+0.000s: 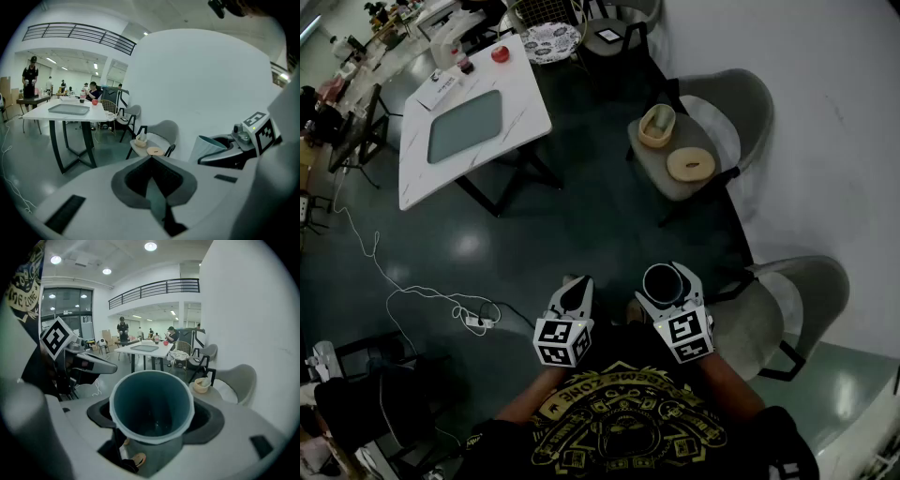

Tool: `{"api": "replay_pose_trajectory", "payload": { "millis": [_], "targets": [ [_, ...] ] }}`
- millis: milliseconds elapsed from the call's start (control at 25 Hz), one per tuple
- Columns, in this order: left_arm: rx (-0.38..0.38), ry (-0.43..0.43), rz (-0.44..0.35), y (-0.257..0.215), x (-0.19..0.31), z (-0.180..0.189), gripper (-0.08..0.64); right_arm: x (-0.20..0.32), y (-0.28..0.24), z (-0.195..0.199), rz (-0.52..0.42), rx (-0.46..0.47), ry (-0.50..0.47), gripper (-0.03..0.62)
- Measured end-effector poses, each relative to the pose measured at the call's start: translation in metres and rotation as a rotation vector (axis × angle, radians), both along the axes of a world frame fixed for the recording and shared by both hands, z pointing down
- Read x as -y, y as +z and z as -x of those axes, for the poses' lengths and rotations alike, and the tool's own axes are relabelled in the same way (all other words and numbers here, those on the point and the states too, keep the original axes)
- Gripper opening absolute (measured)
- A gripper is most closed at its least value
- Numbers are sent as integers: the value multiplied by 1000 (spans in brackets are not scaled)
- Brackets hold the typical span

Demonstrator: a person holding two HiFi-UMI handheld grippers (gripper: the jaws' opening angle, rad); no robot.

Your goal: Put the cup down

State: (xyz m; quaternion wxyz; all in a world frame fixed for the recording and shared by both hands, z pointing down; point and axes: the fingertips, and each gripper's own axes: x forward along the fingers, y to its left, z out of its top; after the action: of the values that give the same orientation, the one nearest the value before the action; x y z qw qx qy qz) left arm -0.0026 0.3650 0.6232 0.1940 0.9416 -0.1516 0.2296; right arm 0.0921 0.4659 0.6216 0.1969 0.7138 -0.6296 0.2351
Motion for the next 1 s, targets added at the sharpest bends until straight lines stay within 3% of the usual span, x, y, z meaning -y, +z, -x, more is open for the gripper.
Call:
{"api": "replay_pose_trajectory", "payload": {
  "millis": [1000],
  "targets": [
    [4,-30,-7,-3,21,15,9,30,-12,10,-37,42,-1,380]
  ]
}}
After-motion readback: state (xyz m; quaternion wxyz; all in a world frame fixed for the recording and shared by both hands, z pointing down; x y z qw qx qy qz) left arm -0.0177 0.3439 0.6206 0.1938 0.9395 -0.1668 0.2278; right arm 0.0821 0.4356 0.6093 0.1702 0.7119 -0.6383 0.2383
